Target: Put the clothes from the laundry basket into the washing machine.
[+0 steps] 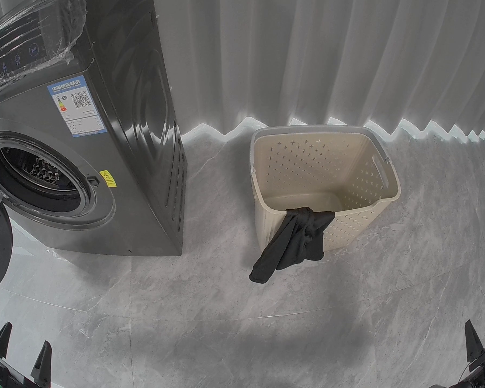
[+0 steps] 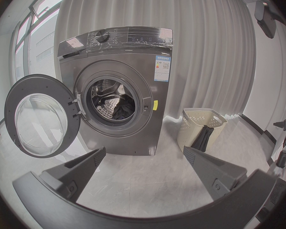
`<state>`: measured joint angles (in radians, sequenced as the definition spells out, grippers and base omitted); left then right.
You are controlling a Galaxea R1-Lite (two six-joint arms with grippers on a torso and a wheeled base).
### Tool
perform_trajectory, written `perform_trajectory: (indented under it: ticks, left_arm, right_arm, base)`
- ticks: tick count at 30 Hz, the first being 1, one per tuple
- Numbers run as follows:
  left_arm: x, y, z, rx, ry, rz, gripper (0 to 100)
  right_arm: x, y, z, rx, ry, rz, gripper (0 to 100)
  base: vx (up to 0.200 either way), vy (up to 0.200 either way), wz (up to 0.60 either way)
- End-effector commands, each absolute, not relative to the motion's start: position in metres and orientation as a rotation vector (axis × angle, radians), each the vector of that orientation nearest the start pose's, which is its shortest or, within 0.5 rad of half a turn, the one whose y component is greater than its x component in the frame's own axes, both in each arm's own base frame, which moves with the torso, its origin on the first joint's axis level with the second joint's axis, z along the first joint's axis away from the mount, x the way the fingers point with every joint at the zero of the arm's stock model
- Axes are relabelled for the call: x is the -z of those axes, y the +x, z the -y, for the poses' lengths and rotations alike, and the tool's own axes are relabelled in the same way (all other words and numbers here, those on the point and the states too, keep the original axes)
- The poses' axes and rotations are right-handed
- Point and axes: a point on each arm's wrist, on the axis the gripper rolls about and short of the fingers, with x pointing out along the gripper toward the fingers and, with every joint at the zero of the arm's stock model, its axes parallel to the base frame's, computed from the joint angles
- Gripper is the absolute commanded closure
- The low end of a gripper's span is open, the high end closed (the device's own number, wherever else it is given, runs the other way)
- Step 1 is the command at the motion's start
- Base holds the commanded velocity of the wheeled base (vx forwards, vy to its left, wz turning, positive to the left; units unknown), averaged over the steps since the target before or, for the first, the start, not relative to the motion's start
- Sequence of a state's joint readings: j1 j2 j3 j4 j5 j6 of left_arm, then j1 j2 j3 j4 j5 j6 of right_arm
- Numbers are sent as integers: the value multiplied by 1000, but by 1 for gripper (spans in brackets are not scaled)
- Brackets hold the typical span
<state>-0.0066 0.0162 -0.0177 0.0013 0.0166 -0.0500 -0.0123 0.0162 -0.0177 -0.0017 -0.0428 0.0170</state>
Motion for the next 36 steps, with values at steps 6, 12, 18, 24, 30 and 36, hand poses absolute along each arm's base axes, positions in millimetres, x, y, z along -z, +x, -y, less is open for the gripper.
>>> perform_trajectory:
  ticks: [6,12,18,24,30,36]
  left_arm:
    - [-75,-23,0,-12,-49,-1,0]
    - [-75,-23,0,-12,-49,-3,0]
    - [-75,-23,-1,-11,-51,-1,0]
    - [-75,-23,-1,-11,-51,-3,0]
    - [-75,-23,0,-12,-51,-1,0]
    - [-75,-23,-1,-11,-51,-1,0]
  right_arm:
    - [-76,-23,1,55,12,2,0]
    - [-76,-23,1,57,12,2,0]
    - [-76,-23,1,57,12,2,0]
    - [-75,-23,1,57,11,0,0]
    - [-75,-23,1,55,6,0,0]
    - [-75,-23,1,55,6,0,0]
  base:
    - [33,0,-200]
    - [200,0,0]
    - [67,0,0]
    - [0,0,100]
    - [0,0,500]
    - [0,-133,0]
